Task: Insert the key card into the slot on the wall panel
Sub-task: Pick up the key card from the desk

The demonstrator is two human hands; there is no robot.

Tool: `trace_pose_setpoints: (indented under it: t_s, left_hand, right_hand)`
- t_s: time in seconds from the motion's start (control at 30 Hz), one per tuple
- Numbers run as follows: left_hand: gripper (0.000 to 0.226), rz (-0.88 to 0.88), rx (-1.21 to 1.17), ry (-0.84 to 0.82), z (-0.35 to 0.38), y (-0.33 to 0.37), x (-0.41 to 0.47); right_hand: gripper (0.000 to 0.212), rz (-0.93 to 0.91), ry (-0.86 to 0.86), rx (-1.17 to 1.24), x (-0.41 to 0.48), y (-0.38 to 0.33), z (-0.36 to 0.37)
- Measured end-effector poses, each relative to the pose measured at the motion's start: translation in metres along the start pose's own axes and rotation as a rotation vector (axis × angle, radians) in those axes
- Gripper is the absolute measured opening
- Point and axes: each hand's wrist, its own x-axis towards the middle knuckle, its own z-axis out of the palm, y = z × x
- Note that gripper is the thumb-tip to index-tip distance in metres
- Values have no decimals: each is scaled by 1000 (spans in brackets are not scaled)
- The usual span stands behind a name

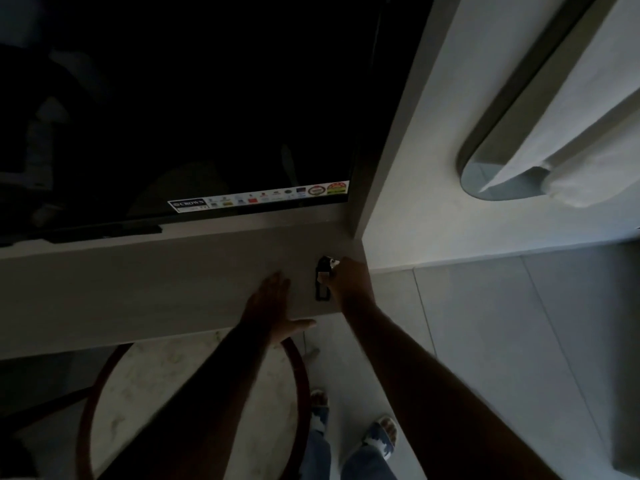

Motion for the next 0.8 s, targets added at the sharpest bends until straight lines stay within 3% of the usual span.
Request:
trace_pose_setpoints:
  t_s: [0.27,0.4,0.6,0.8]
  left_hand:
    - [115,-2,-10,-21,-6,7,0]
    - [111,67,17,30,-17,24,-4]
    - [120,222,61,78,-36,73,-13]
    - [109,405,74,115,-66,155,-38]
  right_hand:
    - [28,148,-193,139,7,12,-9]
    - [24,85,-210,191,-3,22,-43]
    - [26,-95,29,146,-22,50,-109]
    - [25,-162,214,242,-55,84,-200]
